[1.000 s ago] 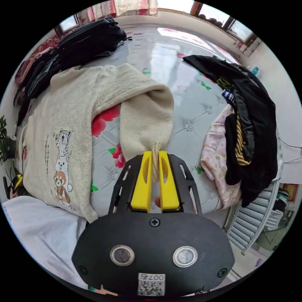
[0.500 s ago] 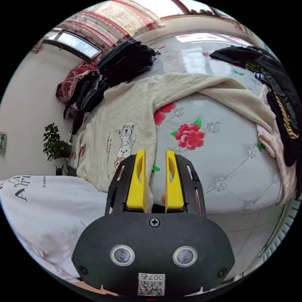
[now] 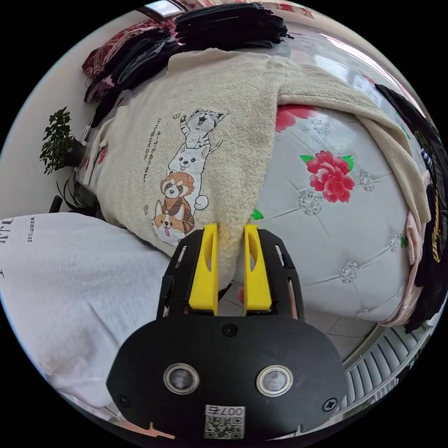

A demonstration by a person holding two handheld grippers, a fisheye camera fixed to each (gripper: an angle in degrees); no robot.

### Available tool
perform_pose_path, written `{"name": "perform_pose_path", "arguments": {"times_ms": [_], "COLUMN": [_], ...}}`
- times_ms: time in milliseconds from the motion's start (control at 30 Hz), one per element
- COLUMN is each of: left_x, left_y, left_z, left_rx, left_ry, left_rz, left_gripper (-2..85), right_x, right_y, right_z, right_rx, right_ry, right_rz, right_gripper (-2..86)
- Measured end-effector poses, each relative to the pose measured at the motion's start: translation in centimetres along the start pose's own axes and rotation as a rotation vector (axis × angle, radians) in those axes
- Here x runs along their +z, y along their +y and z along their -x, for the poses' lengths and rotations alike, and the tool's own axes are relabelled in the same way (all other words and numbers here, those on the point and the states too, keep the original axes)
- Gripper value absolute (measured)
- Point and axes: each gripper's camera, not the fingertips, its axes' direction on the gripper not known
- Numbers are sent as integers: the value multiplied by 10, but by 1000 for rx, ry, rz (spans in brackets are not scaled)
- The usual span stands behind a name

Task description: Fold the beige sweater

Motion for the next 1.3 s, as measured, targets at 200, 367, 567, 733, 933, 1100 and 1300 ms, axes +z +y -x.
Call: {"name": "perform_pose_path", "arguments": {"times_ms": [200, 367, 567, 733, 933, 1100, 1300], "left_x": [-53, -84, -72, -91, -204, -285, -251], "left_y": [6, -31, -98, -98, -31, 8, 5], "left_z": [-33, -59, -40, -35, -3, -77, -266], "left_rx": [92, 161, 79, 117, 164, 564, 983], "left_ry": [-224, -427, -589, -663, 225, 611, 654], "left_rz": [-394, -539, -392, -364, -737, -891, -665], "left_gripper": [115, 136, 130, 35, 0, -4, 4], "right_x": [-26, -19, 22, 20, -40, -100, -165], "right_y": [6, 3, 8, 19, 61, 83, 73], "right_z": [37, 68, 99, 101, 71, 59, 90], "right_rx": [-31, -95, -104, -93, 145, 162, -94], "right_ry": [110, 143, 291, 329, 291, 186, -9], "right_rz": [-113, -93, 9, 44, -236, -469, -720], "right_gripper": [73, 73, 81, 81, 75, 70, 83]}}
